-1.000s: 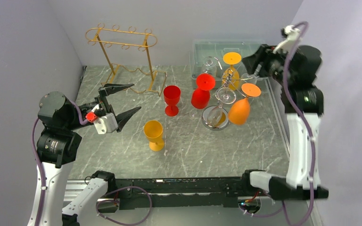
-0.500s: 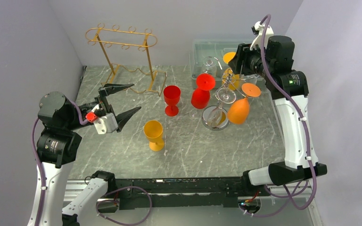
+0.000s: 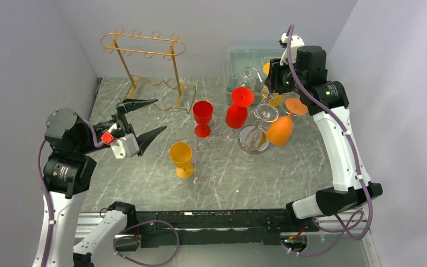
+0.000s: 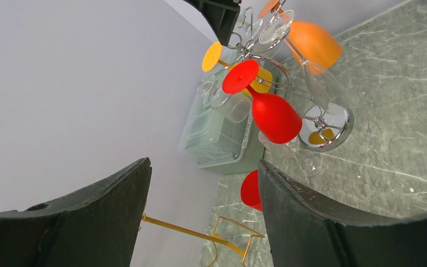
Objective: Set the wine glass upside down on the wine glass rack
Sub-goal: Move the wine rack to the center of the board.
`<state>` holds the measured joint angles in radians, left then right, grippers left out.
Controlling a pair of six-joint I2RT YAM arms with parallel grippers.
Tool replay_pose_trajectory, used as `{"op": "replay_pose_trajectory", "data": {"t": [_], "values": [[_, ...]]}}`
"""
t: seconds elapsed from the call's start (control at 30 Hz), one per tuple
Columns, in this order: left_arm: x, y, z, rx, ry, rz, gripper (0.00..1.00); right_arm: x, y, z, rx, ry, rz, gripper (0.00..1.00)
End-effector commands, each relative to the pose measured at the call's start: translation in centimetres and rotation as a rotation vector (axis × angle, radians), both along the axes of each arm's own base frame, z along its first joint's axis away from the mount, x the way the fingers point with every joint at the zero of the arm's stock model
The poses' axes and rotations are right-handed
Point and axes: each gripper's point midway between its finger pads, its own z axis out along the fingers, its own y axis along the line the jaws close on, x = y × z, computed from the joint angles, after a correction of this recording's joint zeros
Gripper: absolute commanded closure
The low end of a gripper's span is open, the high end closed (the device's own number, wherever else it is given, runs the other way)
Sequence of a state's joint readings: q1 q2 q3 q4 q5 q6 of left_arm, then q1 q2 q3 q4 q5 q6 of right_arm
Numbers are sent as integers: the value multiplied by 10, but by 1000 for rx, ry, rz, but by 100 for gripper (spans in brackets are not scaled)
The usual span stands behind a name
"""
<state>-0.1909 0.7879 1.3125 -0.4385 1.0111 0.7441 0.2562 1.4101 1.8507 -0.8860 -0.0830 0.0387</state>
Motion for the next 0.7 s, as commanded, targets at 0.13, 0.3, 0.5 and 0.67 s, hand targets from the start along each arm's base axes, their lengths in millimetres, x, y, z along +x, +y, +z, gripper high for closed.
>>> {"op": "replay_pose_trajectory", "data": {"t": [0.13, 0.3, 0.5, 0.67], "values": [[-1, 1, 3, 2, -22, 3, 25, 12, -10, -9, -78, -13, -71, 65], [-1, 1, 3, 2, -22, 3, 25, 13, -9, -19, -84, 4, -69, 75], [-1, 1, 3, 2, -22, 3, 25, 12, -17, -18, -128, -15, -87, 100], [-1, 1, 3, 2, -22, 3, 25, 7, -27, 10, -128, -96, -133, 100]]}}
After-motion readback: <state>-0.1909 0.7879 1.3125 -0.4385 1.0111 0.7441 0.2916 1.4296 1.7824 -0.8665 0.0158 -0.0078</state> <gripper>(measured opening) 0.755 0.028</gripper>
